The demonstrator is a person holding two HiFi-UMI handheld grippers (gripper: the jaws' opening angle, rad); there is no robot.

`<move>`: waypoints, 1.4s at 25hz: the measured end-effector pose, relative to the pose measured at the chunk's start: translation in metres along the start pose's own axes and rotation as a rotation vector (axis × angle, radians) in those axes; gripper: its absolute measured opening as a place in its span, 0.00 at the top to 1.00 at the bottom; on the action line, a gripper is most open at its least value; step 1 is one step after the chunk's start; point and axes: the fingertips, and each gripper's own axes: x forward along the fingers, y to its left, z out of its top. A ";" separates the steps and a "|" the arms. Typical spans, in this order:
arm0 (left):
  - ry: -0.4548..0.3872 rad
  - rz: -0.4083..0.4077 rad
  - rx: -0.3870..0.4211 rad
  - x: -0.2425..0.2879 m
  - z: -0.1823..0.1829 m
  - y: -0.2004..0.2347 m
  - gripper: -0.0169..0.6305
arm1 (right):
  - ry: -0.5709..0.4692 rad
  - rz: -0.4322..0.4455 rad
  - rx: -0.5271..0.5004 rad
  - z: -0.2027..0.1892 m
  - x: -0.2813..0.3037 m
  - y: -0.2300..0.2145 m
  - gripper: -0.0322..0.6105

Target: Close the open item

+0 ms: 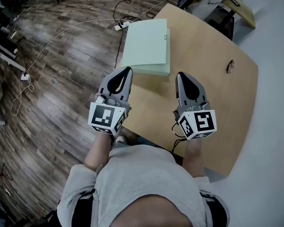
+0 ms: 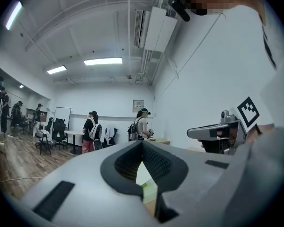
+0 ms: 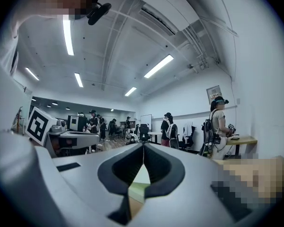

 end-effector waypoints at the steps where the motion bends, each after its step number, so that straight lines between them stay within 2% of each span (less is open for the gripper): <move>1: 0.006 0.006 0.002 0.002 -0.002 -0.001 0.95 | 0.002 0.008 0.003 -0.002 0.001 -0.004 0.93; 11: 0.087 0.066 0.003 0.023 -0.026 -0.014 0.95 | 0.042 0.073 0.065 -0.030 0.017 -0.037 0.93; 17: 0.158 0.075 0.036 0.036 -0.045 -0.022 0.95 | 0.068 0.106 0.115 -0.050 0.024 -0.045 0.93; 23: 0.257 0.046 0.153 0.054 -0.074 -0.026 0.95 | 0.097 0.127 0.156 -0.069 0.029 -0.050 0.93; 28: 0.306 0.042 0.263 0.076 -0.093 -0.025 0.94 | 0.106 0.130 0.168 -0.079 0.034 -0.062 0.93; 29: 0.312 0.038 0.290 0.081 -0.096 -0.025 0.92 | 0.108 0.131 0.168 -0.080 0.035 -0.064 0.93; 31: 0.333 0.018 0.333 0.092 -0.104 -0.026 0.79 | 0.113 0.133 0.167 -0.083 0.038 -0.067 0.93; 35: 0.381 -0.048 0.376 0.113 -0.124 -0.036 0.70 | 0.121 0.136 0.172 -0.089 0.043 -0.075 0.93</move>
